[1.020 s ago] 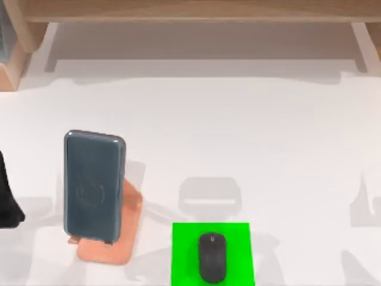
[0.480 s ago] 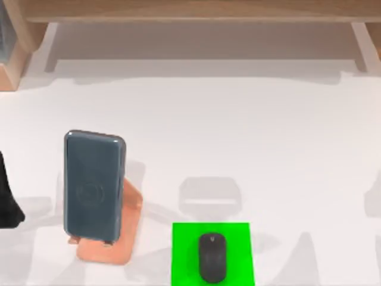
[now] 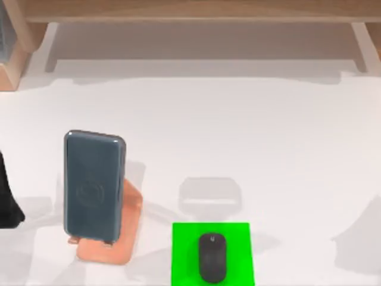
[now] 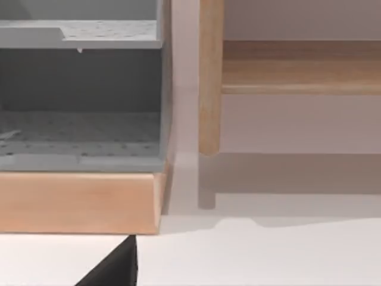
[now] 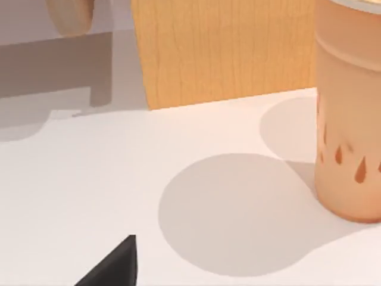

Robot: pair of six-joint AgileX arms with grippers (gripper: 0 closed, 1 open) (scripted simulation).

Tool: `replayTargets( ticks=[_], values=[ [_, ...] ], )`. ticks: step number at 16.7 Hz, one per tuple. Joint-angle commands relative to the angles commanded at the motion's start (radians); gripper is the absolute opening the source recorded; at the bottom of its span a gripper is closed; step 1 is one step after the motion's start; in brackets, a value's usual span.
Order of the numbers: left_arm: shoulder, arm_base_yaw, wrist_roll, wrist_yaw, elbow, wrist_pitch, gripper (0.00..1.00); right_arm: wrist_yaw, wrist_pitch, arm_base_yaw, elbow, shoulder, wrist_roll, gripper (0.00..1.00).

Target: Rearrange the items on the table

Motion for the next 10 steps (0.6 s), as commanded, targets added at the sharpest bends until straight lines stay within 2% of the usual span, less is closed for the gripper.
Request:
replayTargets(
  ticks=[5, 10],
  values=[
    [0.0, 0.0, 0.0, 0.0, 0.0, 0.0, 1.0, -0.12, 0.346, -0.125, 0.174, 0.52, 0.006, 1.0],
    [0.0, 0.0, 0.0, 0.0, 0.0, 0.0, 1.0, -0.207, 0.644, -0.169, 0.374, 0.866, 0.018, 1.0]
  ],
)
